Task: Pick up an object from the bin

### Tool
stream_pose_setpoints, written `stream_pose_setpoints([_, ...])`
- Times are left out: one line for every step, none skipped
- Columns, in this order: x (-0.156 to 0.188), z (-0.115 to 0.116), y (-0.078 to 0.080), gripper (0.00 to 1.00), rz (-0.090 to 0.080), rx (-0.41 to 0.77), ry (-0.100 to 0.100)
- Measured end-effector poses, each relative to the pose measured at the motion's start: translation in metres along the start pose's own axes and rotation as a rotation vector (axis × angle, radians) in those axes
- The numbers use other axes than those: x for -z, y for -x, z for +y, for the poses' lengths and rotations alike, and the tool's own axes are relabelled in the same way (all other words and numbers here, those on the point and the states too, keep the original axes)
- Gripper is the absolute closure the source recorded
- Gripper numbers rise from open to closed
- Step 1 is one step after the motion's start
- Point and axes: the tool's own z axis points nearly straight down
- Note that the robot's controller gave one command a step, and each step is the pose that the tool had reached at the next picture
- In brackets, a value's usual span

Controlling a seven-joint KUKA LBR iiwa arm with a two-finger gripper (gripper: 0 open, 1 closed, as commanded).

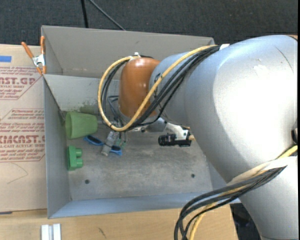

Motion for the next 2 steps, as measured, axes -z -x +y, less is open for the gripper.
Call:
stream_pose_setpoints([0.1174,0.0043,0.0088,1.00,-0.006,0.000,0.006])
stream_pose_setpoints([0.1119,0.0027,0.0077,1.00,-0.002,-0.001,-0.001])
